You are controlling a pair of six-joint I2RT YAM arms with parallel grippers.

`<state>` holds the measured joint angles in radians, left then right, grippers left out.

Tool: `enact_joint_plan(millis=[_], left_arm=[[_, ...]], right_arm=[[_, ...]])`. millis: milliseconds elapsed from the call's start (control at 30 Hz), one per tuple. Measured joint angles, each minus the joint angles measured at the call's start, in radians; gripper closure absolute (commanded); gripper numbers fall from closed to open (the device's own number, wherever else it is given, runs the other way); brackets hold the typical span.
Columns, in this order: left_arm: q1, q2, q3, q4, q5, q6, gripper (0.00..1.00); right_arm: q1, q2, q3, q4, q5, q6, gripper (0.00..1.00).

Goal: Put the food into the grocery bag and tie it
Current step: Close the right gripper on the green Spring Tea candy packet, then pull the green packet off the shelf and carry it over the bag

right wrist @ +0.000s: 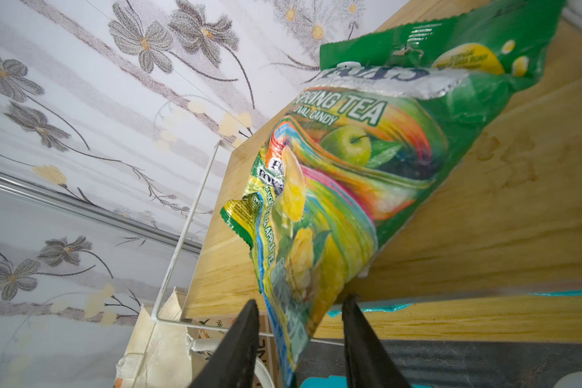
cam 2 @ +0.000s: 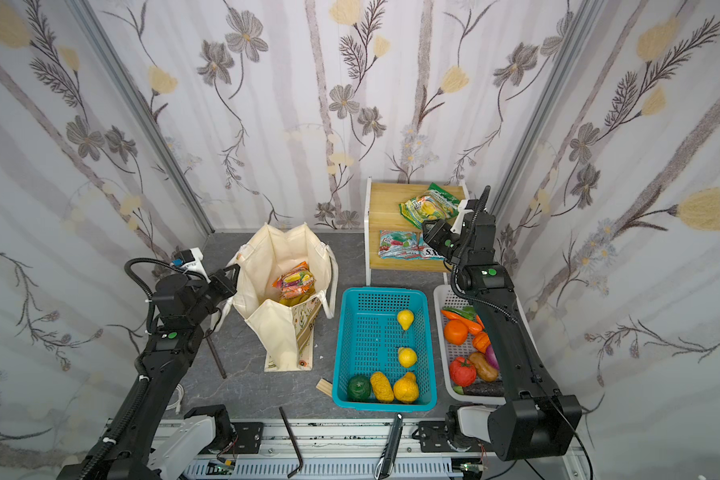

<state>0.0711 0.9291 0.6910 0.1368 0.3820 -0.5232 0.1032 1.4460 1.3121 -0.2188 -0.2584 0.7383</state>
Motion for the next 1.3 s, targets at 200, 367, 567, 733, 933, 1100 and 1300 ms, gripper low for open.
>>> enact_joint_plan(millis=[200, 367, 567, 733, 933, 1100, 1300], left_arm=[[0.0, 0.0, 0.0, 0.0, 0.0, 0.0, 1.0], [0.0, 0.001, 0.0, 0.0, 0.0, 0.0, 1.0], [0.0, 0.001, 0.0, 0.0, 0.0, 0.0, 1.0], [0.0, 0.003, 0.0, 0.0, 0.0, 0.0, 1.0], [0.0, 0.003, 0.0, 0.0, 0.0, 0.0, 1.0], [0.0, 0.003, 0.0, 0.0, 0.0, 0.0, 1.0], [0.0, 0.003, 0.0, 0.0, 0.0, 0.0, 1.0]], right_arm=[[0.012, 0.002, -0.001, 0.014, -0.005, 0.013, 0.88], [0.011, -0.014, -0.001, 0.008, 0.003, 0.012, 1.0], [0.031, -0.026, 0.046, -0.027, 0.023, -0.013, 1.0], [0.109, -0.026, 0.169, -0.105, 0.068, -0.077, 1.0], [0.271, -0.018, 0.332, -0.208, 0.216, -0.157, 1.0], [0.414, 0.015, 0.441, -0.269, 0.318, -0.203, 1.0], [0.602, 0.068, 0.504, -0.307, 0.378, -0.238, 1.0]])
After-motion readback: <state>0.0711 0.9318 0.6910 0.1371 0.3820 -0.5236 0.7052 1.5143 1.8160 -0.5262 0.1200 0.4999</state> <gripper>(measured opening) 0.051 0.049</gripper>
